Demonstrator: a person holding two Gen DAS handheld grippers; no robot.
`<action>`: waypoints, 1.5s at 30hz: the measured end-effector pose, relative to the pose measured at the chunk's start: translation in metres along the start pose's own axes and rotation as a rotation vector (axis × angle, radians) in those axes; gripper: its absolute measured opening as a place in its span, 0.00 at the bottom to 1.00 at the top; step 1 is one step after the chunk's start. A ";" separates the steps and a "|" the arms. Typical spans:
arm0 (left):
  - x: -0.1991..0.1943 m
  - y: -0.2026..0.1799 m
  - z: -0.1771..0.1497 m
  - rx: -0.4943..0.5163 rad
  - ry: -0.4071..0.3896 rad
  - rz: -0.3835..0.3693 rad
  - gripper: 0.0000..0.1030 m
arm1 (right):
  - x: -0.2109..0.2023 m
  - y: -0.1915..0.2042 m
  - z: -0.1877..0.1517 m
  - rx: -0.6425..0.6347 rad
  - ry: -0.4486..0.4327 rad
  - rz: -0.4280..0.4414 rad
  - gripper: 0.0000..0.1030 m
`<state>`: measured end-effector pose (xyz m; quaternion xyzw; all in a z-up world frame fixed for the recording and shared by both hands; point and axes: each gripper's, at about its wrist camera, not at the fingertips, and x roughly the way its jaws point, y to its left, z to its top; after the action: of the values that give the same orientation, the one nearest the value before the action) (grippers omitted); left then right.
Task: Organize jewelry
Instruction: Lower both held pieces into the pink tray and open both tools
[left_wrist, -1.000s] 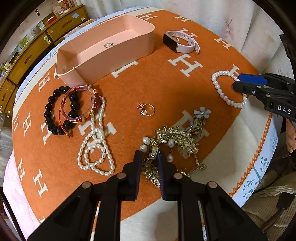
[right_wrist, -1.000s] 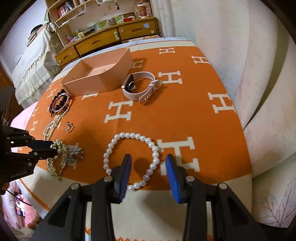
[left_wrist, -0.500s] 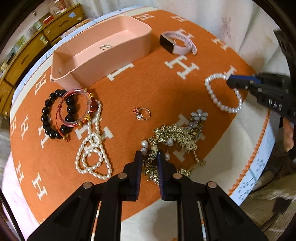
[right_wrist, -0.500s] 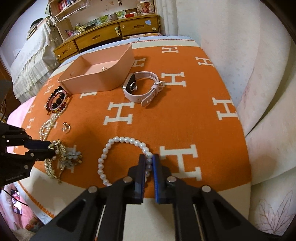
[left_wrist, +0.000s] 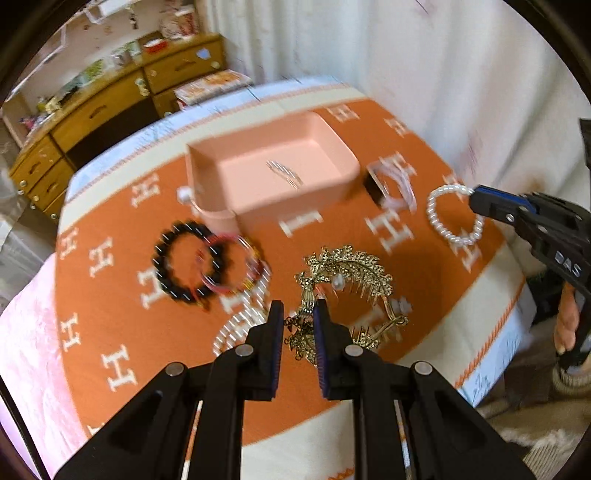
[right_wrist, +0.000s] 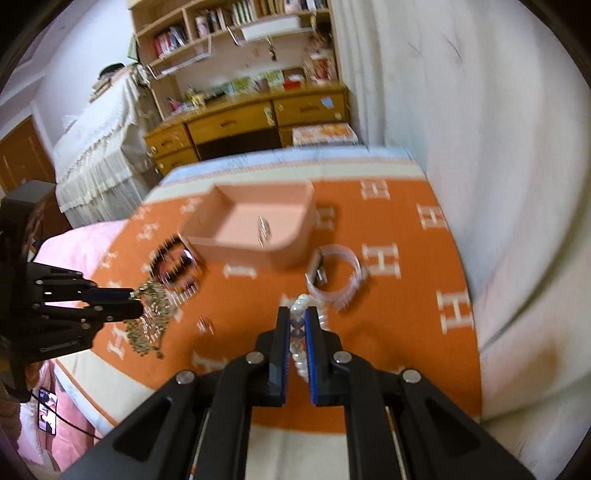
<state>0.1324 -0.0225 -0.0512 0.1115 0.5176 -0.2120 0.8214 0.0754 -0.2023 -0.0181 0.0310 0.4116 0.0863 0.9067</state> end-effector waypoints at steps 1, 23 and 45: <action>-0.002 0.004 0.008 -0.017 -0.012 0.013 0.13 | -0.002 0.003 0.010 -0.003 -0.018 0.010 0.07; 0.116 0.073 0.121 -0.225 0.020 0.162 0.13 | 0.147 0.011 0.128 0.191 0.028 0.131 0.08; 0.056 0.051 0.089 -0.154 -0.056 0.158 0.52 | 0.125 0.012 0.097 0.087 0.111 -0.018 0.09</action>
<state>0.2482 -0.0259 -0.0640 0.0826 0.4987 -0.1090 0.8559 0.2274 -0.1658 -0.0455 0.0616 0.4649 0.0618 0.8810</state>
